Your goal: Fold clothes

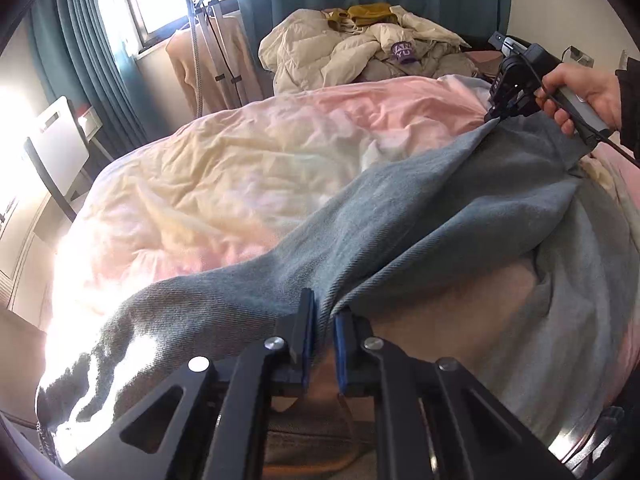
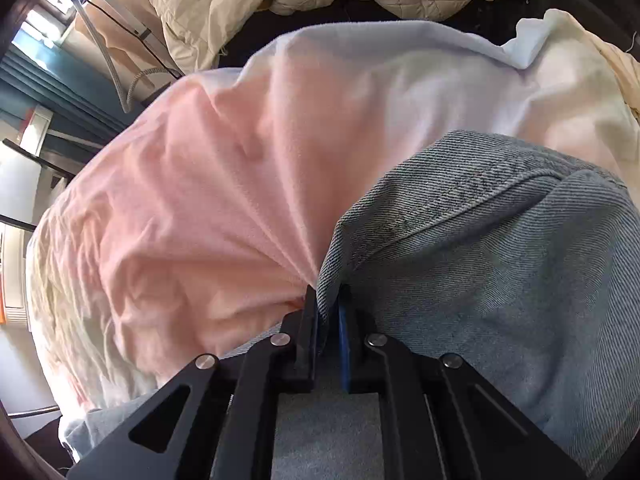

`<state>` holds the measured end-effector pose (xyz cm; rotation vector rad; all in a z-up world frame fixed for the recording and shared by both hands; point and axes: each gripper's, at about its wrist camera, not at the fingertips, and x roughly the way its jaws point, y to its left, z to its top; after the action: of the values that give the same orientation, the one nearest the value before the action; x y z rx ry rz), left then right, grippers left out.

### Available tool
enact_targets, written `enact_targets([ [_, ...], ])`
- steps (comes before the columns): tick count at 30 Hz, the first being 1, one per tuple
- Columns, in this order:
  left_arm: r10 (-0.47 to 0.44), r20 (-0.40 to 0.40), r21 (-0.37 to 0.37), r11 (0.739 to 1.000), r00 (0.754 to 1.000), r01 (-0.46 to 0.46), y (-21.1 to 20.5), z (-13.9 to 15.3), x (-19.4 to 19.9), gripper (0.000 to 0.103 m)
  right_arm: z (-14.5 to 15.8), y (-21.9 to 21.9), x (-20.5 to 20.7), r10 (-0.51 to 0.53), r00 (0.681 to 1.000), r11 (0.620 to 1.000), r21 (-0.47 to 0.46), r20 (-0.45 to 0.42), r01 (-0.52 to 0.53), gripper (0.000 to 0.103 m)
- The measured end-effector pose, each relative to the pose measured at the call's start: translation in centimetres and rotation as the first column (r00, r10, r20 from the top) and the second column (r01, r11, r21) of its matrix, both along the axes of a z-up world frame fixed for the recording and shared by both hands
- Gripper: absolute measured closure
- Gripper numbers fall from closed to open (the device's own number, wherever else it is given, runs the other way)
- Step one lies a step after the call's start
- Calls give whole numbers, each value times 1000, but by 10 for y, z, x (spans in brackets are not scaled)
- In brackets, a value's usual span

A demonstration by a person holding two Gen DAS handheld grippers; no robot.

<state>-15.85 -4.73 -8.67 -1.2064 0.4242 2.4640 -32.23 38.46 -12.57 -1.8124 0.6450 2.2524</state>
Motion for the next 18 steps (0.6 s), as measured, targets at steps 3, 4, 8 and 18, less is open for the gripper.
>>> enact_targets([
  [3,19,-23,50,999,1000,-18,-10,20,7,95,39,1,7,-22,996,999,-49,-81,18,100],
  [4,32,-36,64,997,999,-30,-14,28,7,95,54,2,8,-32,993,997,-68,-111,25,99],
  [8,102,-81,163,983,992,-88,-35,59,10,96,133,-5,12,-24,946,987,-160,-322,-30,100],
  [18,10,-39,168,986,999,-4,-22,37,62,95,204,-4,148,7,719,987,-112,-695,-118,100],
])
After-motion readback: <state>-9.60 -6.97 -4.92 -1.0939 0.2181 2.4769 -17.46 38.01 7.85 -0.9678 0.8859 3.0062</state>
